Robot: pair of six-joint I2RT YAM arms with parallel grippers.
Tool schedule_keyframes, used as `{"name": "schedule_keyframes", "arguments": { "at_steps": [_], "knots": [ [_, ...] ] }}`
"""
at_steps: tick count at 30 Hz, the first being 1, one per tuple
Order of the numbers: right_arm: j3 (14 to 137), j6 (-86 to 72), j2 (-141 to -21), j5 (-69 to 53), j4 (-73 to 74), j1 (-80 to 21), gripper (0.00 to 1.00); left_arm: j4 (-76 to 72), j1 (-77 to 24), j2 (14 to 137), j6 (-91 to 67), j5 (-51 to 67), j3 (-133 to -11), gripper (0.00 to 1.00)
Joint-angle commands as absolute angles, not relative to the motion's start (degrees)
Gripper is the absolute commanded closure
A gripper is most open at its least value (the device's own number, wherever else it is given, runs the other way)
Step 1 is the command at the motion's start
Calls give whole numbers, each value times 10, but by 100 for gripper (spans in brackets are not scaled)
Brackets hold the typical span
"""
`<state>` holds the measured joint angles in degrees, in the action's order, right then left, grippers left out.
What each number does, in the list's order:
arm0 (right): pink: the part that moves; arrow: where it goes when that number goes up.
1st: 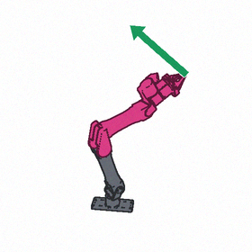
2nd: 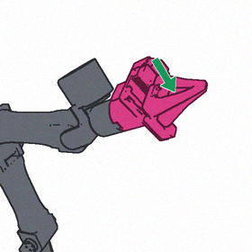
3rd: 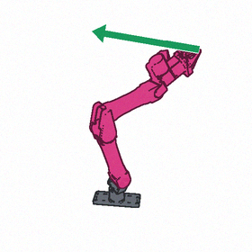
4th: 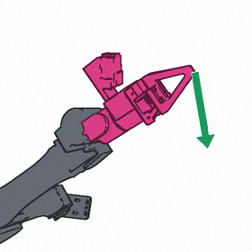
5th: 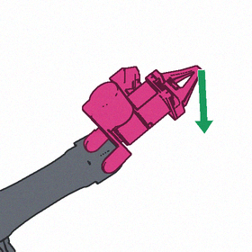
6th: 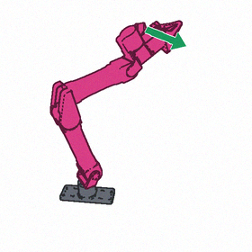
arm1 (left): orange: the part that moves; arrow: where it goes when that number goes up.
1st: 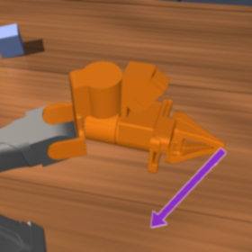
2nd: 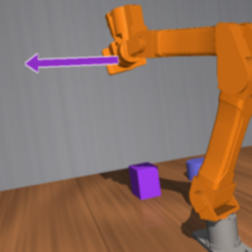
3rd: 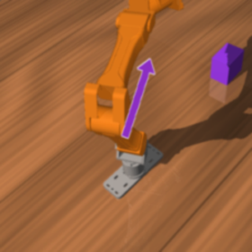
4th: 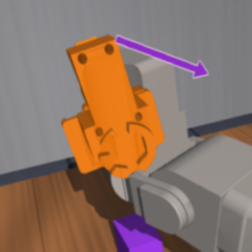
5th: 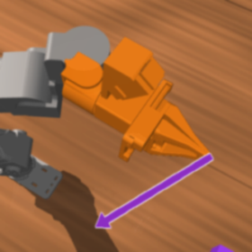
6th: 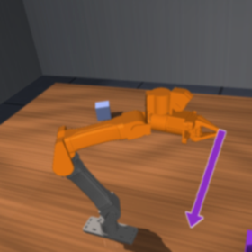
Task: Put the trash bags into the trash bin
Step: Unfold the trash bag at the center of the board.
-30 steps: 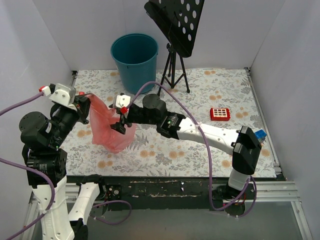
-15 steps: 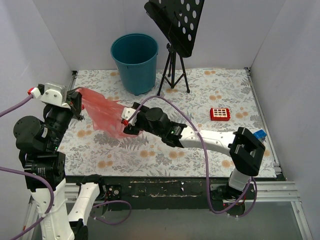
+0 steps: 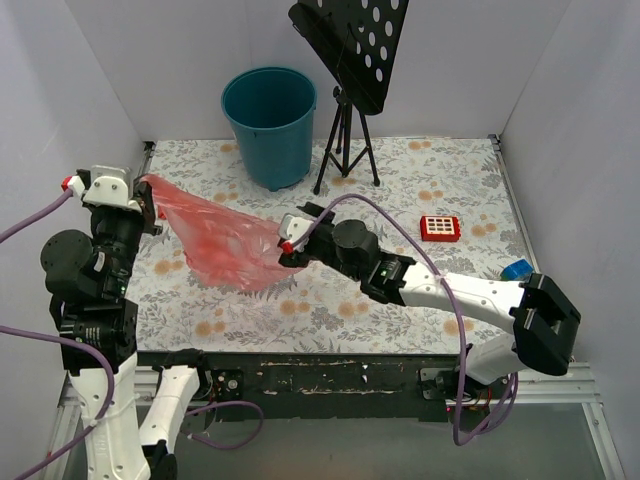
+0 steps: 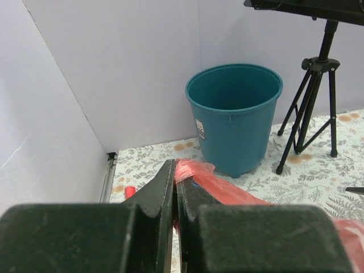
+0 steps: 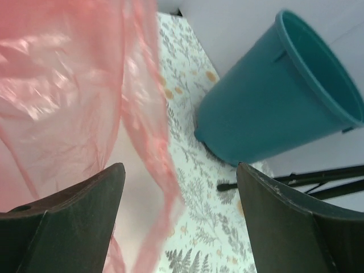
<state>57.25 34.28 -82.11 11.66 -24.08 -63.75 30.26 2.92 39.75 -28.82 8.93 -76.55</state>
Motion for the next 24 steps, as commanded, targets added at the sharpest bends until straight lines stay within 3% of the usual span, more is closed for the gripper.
{"name": "schedule_keyframes", "arguments": {
  "at_steps": [1,7,12,24],
  "knots": [
    [589,188,-822,70,-184,-578,12,237,31,370,-305,69,-741,100],
    [613,21,-855,-166,-151,-506,19,235,32,366,-344,90,-744,100],
    [618,-33,-867,-315,-188,-503,26,251,31,353,-365,127,-733,100],
    [642,-83,-911,-321,-224,-505,16,247,32,361,-397,159,-744,100]
  ]
}}
